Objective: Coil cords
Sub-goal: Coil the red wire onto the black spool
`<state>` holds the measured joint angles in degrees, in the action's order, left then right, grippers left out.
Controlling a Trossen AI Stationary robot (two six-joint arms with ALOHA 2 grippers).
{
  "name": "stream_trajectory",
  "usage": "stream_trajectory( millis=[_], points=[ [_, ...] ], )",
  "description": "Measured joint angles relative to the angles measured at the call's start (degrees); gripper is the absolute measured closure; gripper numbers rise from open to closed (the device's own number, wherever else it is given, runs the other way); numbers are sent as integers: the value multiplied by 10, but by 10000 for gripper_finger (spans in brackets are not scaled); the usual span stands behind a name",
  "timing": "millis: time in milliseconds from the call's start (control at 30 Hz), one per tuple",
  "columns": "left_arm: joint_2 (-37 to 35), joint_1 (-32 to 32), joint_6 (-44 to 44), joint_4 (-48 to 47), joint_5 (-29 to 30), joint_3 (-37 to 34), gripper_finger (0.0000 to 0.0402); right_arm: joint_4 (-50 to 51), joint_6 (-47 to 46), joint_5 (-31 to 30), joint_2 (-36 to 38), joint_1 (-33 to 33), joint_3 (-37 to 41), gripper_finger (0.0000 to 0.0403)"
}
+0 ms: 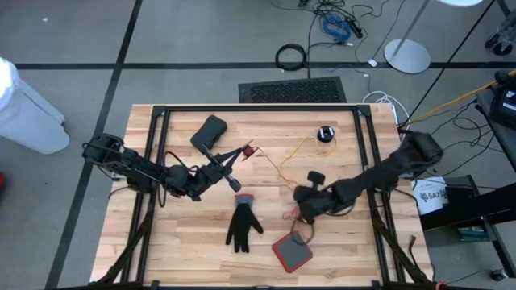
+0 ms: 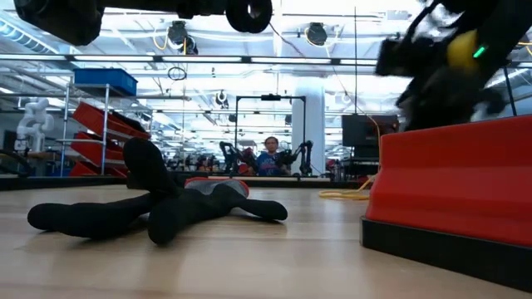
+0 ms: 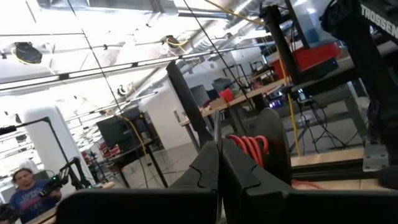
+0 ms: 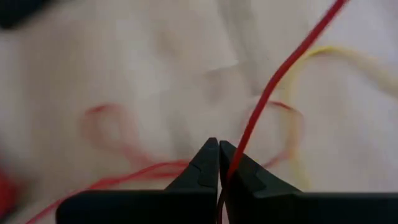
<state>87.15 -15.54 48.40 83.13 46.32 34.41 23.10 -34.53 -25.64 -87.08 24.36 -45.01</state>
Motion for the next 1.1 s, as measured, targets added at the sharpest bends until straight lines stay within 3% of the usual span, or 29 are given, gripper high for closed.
stream_trajectory(
  millis=[133,267,500,733,1000,1100],
  points=[
    [0,3,-19,0,-11,0,402,0,-42,88,44,47,0,403],
    [0,7,-54,-1,-33,0,402,-1,-98,134,63,87,0,403],
    [0,17,-133,-1,-75,0,402,37,-173,141,53,147,0,403],
    [0,17,-146,-3,-82,0,402,65,-224,126,39,185,0,393],
    [0,17,-151,-21,-83,0,402,180,-337,261,39,213,0,363],
    [0,17,-151,-28,-83,0,402,179,-352,272,39,227,-5,362]
  ],
)
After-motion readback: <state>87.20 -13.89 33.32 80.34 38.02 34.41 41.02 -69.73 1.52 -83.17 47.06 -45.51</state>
